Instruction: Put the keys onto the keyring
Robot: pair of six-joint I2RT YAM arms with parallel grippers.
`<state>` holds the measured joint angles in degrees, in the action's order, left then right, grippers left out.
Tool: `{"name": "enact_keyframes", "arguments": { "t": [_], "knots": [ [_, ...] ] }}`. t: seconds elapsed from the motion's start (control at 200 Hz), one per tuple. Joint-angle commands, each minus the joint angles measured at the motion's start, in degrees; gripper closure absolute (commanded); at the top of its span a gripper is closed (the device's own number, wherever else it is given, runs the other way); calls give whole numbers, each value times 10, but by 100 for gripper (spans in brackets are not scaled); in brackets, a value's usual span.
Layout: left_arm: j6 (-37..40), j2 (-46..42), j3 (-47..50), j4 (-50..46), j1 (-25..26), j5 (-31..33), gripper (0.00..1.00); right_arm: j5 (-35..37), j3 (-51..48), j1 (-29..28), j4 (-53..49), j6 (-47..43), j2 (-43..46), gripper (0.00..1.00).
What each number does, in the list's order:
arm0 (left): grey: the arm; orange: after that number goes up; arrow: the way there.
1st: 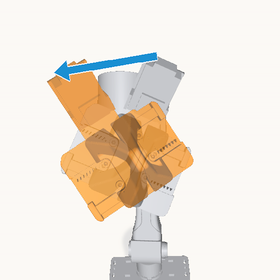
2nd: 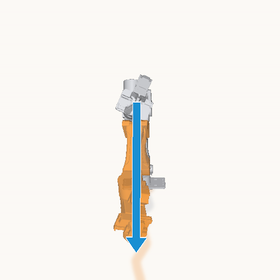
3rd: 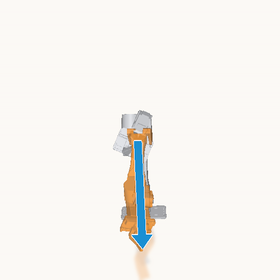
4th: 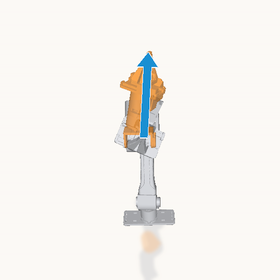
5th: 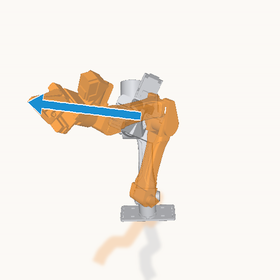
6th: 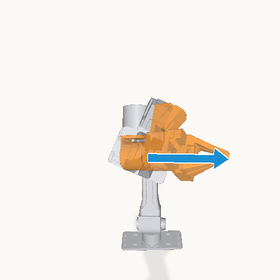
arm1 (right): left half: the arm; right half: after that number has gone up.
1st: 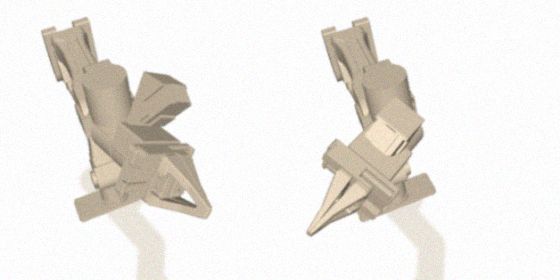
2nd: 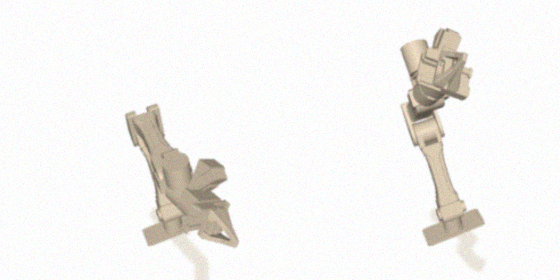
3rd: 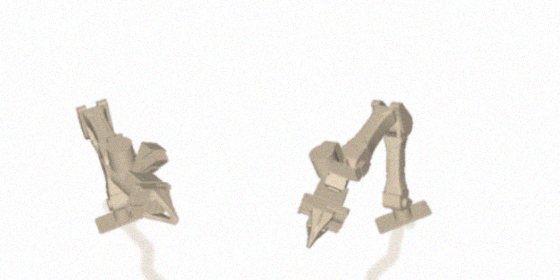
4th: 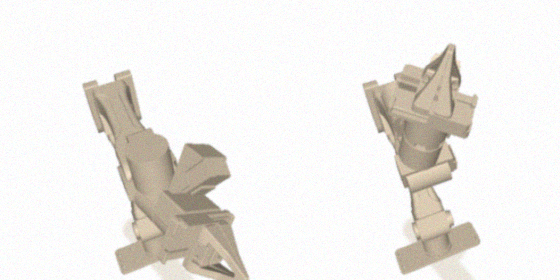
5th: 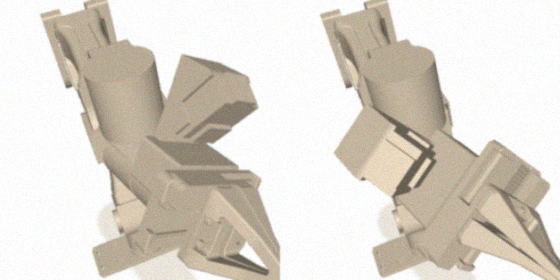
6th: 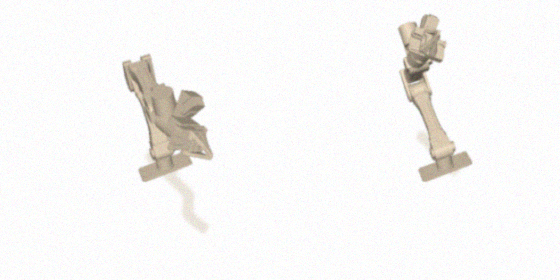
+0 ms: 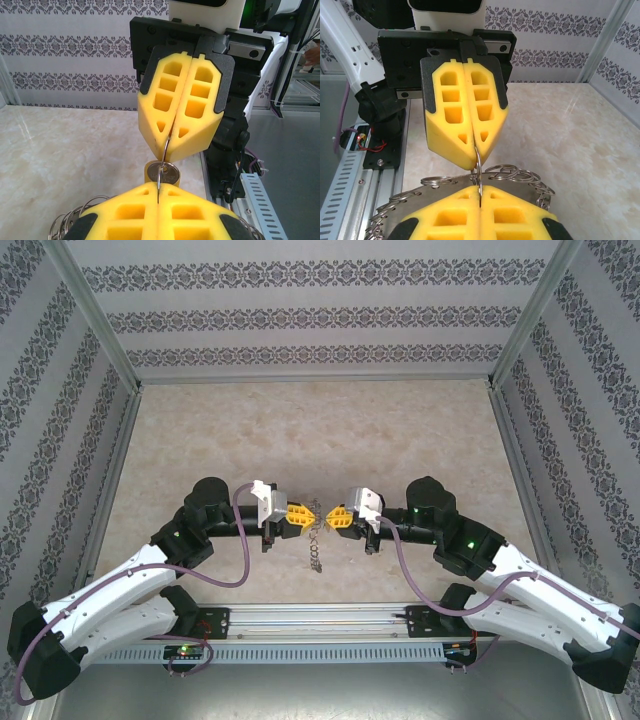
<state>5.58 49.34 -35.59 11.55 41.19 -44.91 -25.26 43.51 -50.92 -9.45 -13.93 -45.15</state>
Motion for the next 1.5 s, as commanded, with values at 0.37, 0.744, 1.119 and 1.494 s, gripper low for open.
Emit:
{"name": "enact_keyframes", "arguments": {
  "t": [0.37,0.744,1.119,1.494],
  "knots": [
    [5,-7,2,37,2,-2,100,3,10,-11,28,-4,-9,100],
    [9,-11,3,32,2,5,100,38,10,-11,28,-4,2,100],
    [8,-10,2,35,2,6,100,32,4,-12,29,-2,4,100],
    [10,-12,0,31,2,14,100,31,3,-21,19,1,5,100]
  ]
}}
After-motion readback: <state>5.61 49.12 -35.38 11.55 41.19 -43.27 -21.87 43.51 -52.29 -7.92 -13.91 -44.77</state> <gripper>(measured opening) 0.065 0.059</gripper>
